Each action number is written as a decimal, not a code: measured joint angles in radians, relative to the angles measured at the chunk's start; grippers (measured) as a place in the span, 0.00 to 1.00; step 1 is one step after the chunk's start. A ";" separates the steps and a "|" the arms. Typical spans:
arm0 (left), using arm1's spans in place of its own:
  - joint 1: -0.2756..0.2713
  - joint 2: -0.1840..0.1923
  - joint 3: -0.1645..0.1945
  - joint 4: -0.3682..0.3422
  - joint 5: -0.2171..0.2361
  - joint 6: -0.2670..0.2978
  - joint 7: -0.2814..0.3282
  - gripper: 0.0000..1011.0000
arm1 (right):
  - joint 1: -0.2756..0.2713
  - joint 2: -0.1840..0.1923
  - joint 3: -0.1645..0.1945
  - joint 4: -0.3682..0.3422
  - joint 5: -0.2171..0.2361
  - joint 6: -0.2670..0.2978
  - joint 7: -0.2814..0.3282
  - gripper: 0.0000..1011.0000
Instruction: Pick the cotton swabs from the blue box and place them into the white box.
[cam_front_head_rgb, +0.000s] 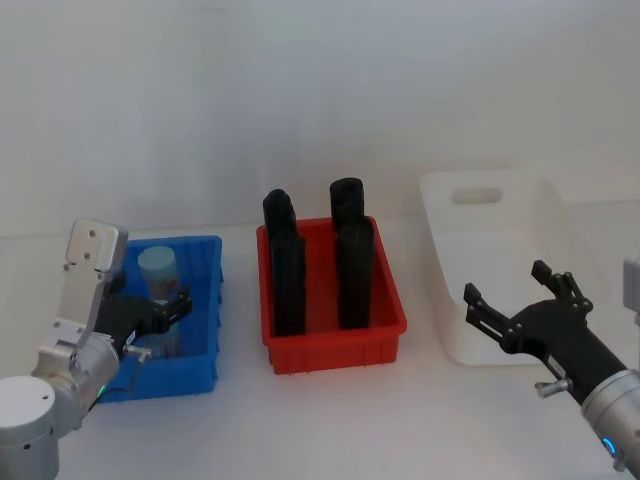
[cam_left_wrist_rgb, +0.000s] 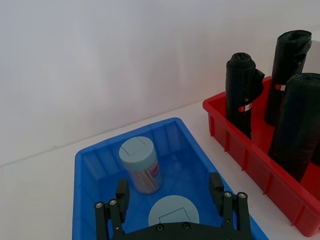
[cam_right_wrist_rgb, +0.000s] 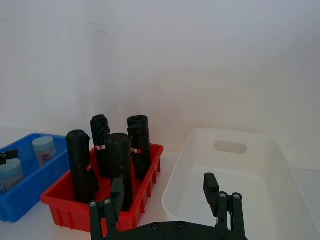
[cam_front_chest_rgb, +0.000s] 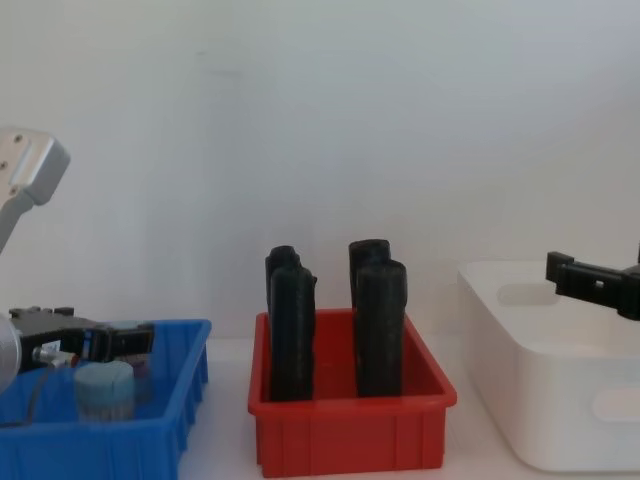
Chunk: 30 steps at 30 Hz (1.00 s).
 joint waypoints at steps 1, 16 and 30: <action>-0.001 -0.001 -0.001 0.005 -0.001 0.001 -0.001 0.99 | 0.000 0.000 0.000 0.000 0.000 0.000 0.000 0.99; -0.011 -0.011 -0.009 0.061 -0.038 0.010 -0.021 0.99 | 0.000 0.000 0.000 0.000 0.000 0.000 0.000 0.99; -0.011 -0.017 -0.017 0.087 -0.072 0.012 -0.032 0.99 | 0.000 0.000 0.000 0.000 0.000 0.000 0.000 0.99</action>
